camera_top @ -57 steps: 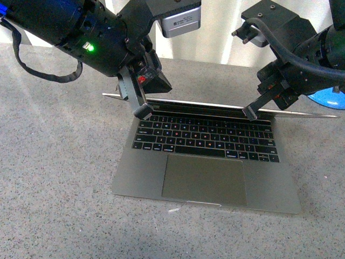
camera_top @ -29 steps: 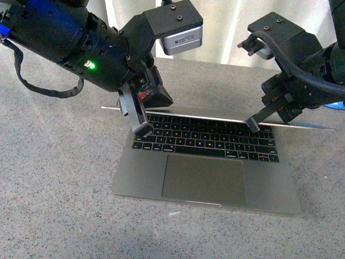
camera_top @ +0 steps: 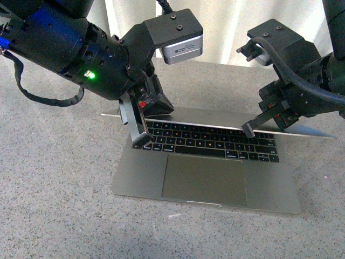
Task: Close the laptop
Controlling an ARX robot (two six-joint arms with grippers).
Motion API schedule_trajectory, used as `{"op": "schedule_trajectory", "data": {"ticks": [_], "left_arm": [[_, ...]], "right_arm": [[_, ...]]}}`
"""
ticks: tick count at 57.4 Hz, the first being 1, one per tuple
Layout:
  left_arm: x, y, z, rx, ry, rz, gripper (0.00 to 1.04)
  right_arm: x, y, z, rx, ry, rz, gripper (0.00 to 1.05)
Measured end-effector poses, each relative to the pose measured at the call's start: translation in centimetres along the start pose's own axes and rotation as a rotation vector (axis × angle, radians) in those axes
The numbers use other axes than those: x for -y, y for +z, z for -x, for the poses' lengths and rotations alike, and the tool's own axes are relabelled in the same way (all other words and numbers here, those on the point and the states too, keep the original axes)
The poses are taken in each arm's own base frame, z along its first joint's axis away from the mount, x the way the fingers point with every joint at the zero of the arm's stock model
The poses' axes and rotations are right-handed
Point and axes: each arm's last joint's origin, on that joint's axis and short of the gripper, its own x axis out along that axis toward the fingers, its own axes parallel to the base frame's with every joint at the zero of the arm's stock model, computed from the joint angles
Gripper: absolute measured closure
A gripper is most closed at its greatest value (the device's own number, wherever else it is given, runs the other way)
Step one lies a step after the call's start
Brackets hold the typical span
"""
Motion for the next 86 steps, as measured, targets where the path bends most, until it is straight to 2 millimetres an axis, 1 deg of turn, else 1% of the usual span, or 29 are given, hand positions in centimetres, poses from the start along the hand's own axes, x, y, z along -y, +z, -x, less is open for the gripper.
{"op": "schedule_trajectory", "data": {"ticks": [34, 60, 86], "left_arm": [[0.6, -1.0, -0.9, -0.011, -0.025, 0.012, 1.01], [1.0, -1.2, -1.6, -0.013, -0.04, 0.012, 1.01], [1.6, -1.9, -2.2, -0.021, -0.062, 0.028, 1.01]], "right_arm": [[-0.4, -2.0, -0.6, -0.038, 0.008, -0.026, 1.04], [-0.1, -2.4, -1.0, -0.045, 0.006, -0.036, 1.04], [-0.4, -3.1, -1.6, -0.063, 0.015, -0.047, 1.04]]}}
